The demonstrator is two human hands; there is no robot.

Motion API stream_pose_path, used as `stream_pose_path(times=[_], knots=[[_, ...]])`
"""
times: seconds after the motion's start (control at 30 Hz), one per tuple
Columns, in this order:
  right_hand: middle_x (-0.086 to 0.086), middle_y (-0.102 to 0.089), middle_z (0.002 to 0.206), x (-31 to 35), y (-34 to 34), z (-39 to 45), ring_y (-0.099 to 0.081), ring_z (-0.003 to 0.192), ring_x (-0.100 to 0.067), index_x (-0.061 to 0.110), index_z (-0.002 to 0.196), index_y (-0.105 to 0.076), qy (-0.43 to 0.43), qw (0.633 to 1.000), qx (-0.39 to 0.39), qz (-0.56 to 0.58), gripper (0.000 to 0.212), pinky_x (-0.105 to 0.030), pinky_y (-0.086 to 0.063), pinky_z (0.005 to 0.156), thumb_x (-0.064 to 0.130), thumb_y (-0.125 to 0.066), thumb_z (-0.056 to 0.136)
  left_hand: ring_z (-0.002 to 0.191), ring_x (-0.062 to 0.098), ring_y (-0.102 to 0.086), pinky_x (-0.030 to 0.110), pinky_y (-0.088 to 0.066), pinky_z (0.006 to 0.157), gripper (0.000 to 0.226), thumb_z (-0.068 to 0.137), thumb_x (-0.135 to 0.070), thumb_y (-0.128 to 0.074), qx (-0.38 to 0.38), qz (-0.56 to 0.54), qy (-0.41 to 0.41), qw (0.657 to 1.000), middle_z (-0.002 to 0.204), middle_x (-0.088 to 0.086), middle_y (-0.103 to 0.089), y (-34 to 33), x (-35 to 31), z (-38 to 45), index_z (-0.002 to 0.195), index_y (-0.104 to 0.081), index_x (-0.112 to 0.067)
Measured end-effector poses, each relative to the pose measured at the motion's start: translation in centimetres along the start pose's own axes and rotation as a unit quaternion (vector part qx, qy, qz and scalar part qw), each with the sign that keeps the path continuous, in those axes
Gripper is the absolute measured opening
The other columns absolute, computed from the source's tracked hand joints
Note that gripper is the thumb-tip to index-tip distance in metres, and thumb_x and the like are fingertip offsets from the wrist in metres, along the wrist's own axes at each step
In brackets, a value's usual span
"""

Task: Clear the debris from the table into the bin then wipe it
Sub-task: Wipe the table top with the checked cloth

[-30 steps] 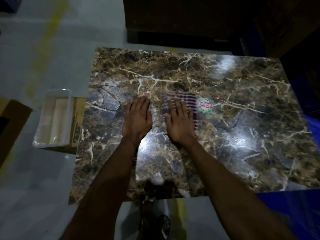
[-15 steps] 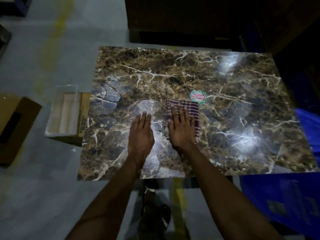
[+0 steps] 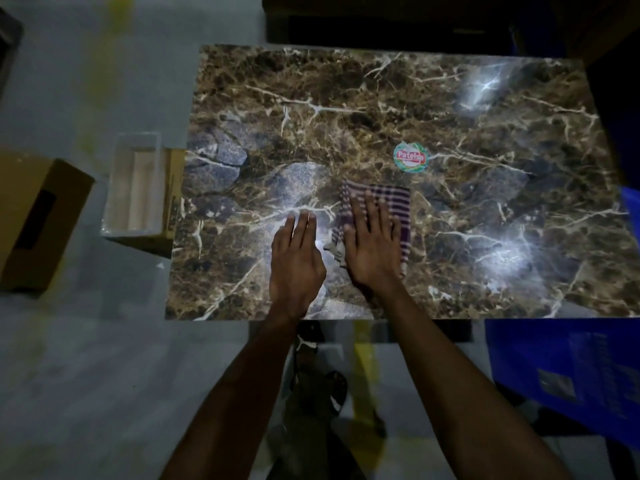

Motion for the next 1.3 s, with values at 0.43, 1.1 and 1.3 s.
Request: stream_pose_path(times=[0.43,1.1,1.3], knots=[[0.002,-0.005,0.174,-1.9,0.6,-3.3,-0.002,0.161,-0.021,0.032,0.166,-0.007,0.024,1.0,-0.005,-0.011,0.058,-0.05,-0.008,0.128,0.044,-0.024,0.111,0.156,0.027,-0.026,0.049,-0.026,0.124,0.057,0.101,-0.016,-0.041,-0.006,-0.016,0.009,1.0,0.165,0.006,-0.036,0.2,0.0,0.0,0.157,-0.04,-0.01],[-0.002,-0.005,0.174,0.4,-0.3,-5.3,-0.003,0.161,-0.024,0.028,0.166,-0.009,0.039,0.999,-0.011,-0.018,0.059,-0.049,-0.006,0.128,0.042,-0.023,0.11,0.153,0.027,-0.031,0.05,-0.028,0.123,0.053,0.102,-0.018,-0.04,-0.024,-0.03,0.005,0.999,0.163,0.008,-0.041,0.7,-0.3,-0.2,0.154,-0.045,-0.009],[0.001,-0.01,0.174,0.6,-1.2,-10.7,-0.007,0.16,-0.021,0.031,0.166,-0.015,0.15,0.988,0.02,-0.033,0.058,-0.049,-0.013,0.128,0.046,-0.021,0.11,0.154,0.025,-0.029,0.047,-0.025,0.125,0.052,0.104,-0.021,-0.038,-0.027,-0.027,0.011,0.999,0.163,0.006,-0.04,0.8,-0.3,-0.3,0.156,-0.044,-0.011]])
Point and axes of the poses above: each hand's wrist, its own z-axis towards the middle knuckle, its own y-axis out of the back of the hand, x = y × z, the point moved 10 cm from there along z, towards the middle knuckle
